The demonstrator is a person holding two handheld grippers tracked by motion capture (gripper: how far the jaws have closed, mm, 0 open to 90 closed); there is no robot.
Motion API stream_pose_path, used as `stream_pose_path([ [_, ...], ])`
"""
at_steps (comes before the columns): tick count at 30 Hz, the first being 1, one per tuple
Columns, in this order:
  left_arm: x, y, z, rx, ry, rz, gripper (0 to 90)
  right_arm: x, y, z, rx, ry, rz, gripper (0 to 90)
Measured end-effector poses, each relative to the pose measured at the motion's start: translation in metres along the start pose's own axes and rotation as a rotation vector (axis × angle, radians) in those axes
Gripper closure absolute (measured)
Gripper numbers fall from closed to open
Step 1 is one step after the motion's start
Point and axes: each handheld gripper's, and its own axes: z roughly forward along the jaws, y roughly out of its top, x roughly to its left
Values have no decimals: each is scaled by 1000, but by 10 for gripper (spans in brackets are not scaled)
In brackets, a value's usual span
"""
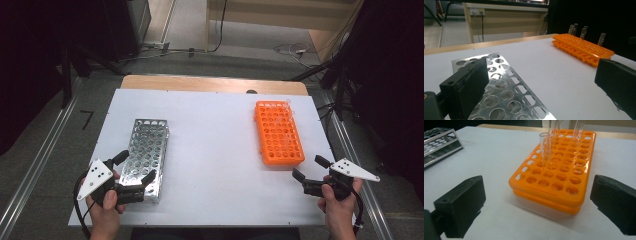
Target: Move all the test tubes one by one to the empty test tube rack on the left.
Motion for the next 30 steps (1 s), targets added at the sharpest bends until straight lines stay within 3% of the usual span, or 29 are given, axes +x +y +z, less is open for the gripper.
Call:
stream_pose_path([
  [6,-3,2,2,3,-2,18,0,3,6,7,27,-22,-10,63],
  [11,-6,4,4,5,-5,25,0,2,16,17,51,-49,26,268],
  [17,-10,4,6,11,-11,39,0,-4,24,38,94,-85,41,420],
  [22,-11,4,7,14,-11,40,0,-7,28,55,117,-79,36,521],
  [30,-11,4,6,16,-11,41,0,-8,27,82,166,-77,23,599],
])
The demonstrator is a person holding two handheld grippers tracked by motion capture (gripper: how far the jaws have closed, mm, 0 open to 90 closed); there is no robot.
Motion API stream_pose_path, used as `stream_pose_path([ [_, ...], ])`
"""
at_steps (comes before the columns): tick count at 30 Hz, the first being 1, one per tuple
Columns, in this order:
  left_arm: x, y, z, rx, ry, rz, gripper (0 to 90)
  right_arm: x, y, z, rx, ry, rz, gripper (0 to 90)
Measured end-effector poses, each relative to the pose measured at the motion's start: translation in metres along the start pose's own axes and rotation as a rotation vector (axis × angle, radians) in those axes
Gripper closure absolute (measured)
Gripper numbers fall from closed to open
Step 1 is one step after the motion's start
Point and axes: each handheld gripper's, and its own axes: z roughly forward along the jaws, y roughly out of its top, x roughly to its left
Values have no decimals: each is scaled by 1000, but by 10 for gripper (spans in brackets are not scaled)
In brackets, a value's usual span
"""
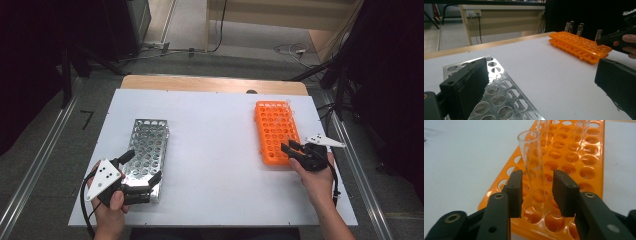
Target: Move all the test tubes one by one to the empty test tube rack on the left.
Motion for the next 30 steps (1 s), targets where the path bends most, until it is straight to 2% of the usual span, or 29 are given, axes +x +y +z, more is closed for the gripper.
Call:
stream_pose_path([
  [2,0,0,0,-2,1,-3,0,0,-1,4,8,-4,-21,613],
  [5,1,0,-1,0,2,-7,0,1,-3,8,2,-7,-22,641],
  [10,-1,3,2,15,0,-11,0,4,-8,9,-37,-51,-59,706],
  [11,-2,4,3,17,2,-19,0,4,-10,9,-44,-68,-60,734],
  [13,-4,6,4,20,-4,-27,0,4,-10,9,-53,-67,-56,739],
  [17,-8,12,7,27,-13,-20,0,5,-8,6,-77,-74,-59,741],
  [24,-14,21,15,58,-29,-10,0,9,6,-15,-157,-46,-54,742],
  [30,-21,29,29,73,-72,-5,0,26,13,-27,-164,28,-86,742],
])
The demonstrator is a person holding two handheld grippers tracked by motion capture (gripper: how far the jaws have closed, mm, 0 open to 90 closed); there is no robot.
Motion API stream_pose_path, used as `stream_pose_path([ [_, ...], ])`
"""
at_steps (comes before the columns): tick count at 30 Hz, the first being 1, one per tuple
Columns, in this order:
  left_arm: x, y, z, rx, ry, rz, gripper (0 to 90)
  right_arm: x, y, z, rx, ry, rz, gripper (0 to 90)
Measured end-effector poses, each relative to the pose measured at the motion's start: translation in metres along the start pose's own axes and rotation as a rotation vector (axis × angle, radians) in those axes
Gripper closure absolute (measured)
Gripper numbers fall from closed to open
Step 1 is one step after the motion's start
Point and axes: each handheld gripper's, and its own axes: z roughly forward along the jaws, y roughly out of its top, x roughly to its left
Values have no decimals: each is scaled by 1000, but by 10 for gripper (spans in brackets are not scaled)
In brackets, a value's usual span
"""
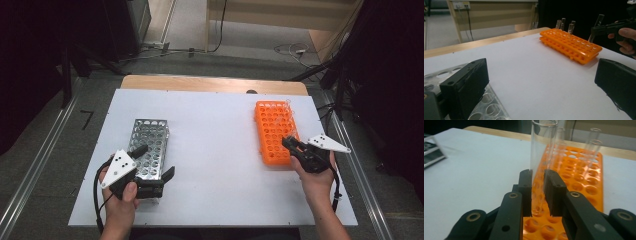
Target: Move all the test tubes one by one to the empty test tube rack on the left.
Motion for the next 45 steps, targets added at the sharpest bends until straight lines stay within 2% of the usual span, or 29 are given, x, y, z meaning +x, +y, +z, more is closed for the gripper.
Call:
stream_pose_path([
  [11,-17,20,36,40,-143,45,0,49,11,-3,22,175,-66,742],
  [13,-20,24,42,51,-155,53,0,58,12,-1,27,194,-83,742],
  [16,-23,27,48,50,-173,42,0,71,12,0,35,222,-110,742],
  [17,-25,30,55,61,-185,36,0,75,12,1,36,231,-120,742],
  [18,-25,30,55,61,-185,36,7,75,12,1,36,231,-120,742],
  [19,-29,33,62,76,-191,29,18,82,12,2,44,246,-137,743],
  [24,-39,38,76,88,-223,21,62,101,10,5,61,264,-195,743],
  [25,-46,37,82,106,-255,22,63,104,10,5,65,265,-205,743],
  [26,-50,36,85,118,-251,35,63,108,10,6,65,268,-216,743],
  [27,-50,36,85,118,-251,35,88,111,9,6,69,270,-229,743],
  [28,-57,34,90,147,-236,44,118,114,9,6,69,270,-247,743],
  [32,-65,31,98,192,-245,35,216,126,6,8,81,269,-302,743],
  [39,-74,30,100,204,-296,53,430,143,3,10,101,270,-376,743],
  [45,-78,27,102,221,-325,80,604,153,2,11,114,279,-411,743],
])
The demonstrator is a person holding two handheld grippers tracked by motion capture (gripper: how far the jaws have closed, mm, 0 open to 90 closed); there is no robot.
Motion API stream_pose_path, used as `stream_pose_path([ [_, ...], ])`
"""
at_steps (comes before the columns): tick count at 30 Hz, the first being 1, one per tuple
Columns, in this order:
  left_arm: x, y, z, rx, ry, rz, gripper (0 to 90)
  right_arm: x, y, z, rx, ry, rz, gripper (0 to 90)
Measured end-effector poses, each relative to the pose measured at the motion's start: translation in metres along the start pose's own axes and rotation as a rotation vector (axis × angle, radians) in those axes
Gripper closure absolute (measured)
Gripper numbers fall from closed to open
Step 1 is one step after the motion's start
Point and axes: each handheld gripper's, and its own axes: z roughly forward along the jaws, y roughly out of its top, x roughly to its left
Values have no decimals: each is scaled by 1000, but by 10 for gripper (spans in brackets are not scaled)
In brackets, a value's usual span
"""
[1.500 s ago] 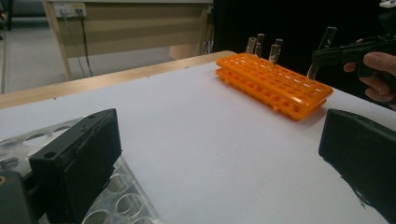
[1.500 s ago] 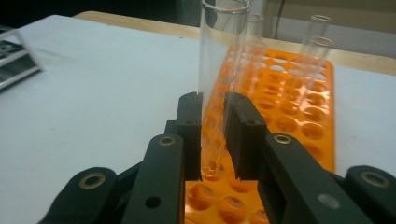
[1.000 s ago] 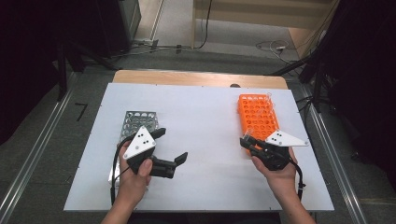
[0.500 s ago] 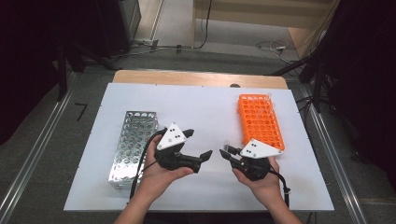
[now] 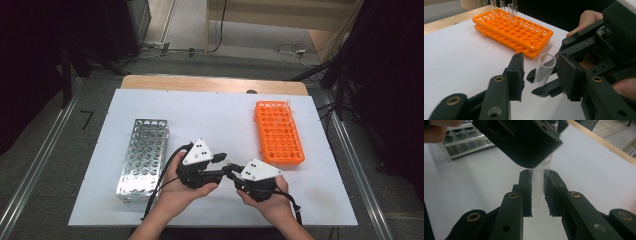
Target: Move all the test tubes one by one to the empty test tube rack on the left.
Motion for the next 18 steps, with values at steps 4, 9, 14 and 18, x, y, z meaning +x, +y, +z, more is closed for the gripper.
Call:
stream_pose_path([
  [4,-1,0,2,17,8,9,683,3,1,1,1,3,-18,743],
  [9,-3,-1,4,33,10,21,723,3,2,0,-5,-3,-16,743],
  [14,-3,-1,4,44,22,32,750,3,1,0,0,0,-17,743],
  [18,-3,-1,4,49,29,27,753,2,0,1,-4,1,-7,741],
])
